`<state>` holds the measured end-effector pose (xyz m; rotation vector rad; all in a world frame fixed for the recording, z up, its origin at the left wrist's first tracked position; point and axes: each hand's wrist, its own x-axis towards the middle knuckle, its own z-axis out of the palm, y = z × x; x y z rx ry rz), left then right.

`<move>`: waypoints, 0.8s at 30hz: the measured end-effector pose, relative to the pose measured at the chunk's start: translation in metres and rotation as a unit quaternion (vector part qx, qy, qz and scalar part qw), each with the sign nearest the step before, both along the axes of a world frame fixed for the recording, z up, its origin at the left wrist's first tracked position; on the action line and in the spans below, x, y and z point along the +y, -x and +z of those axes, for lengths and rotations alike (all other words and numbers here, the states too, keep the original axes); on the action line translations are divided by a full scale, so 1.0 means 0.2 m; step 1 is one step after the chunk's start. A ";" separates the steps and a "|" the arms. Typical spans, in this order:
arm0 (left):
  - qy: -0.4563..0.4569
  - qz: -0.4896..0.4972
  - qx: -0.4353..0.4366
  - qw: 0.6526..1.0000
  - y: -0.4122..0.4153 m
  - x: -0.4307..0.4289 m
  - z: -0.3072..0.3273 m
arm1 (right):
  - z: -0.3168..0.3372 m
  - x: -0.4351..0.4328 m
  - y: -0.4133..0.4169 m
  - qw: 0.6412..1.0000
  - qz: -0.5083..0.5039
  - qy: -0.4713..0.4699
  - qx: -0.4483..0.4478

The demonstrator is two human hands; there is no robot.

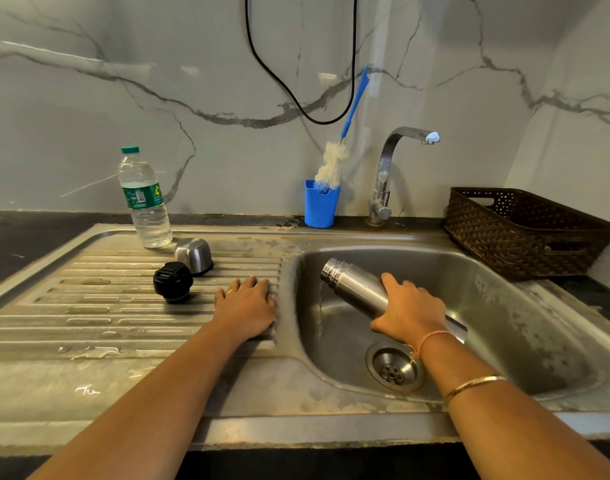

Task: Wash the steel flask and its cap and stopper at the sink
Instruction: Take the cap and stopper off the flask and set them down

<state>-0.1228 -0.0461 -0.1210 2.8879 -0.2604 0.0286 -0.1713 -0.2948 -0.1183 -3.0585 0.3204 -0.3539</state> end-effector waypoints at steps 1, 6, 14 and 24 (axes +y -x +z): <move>0.002 0.000 0.000 1.000 0.00 0.00 0.00 | 0.00 0.00 0.00 1.000 0.001 0.001 0.001; 0.006 0.002 -0.001 1.000 0.00 0.00 0.01 | 0.00 0.00 0.00 1.000 0.000 0.001 0.003; 0.010 0.003 -0.004 1.000 0.00 0.00 0.01 | 0.00 0.00 0.00 1.000 0.002 0.009 0.005; 0.015 0.001 -0.001 1.000 0.01 0.00 0.01 | 0.00 0.01 0.01 1.000 0.002 0.017 0.006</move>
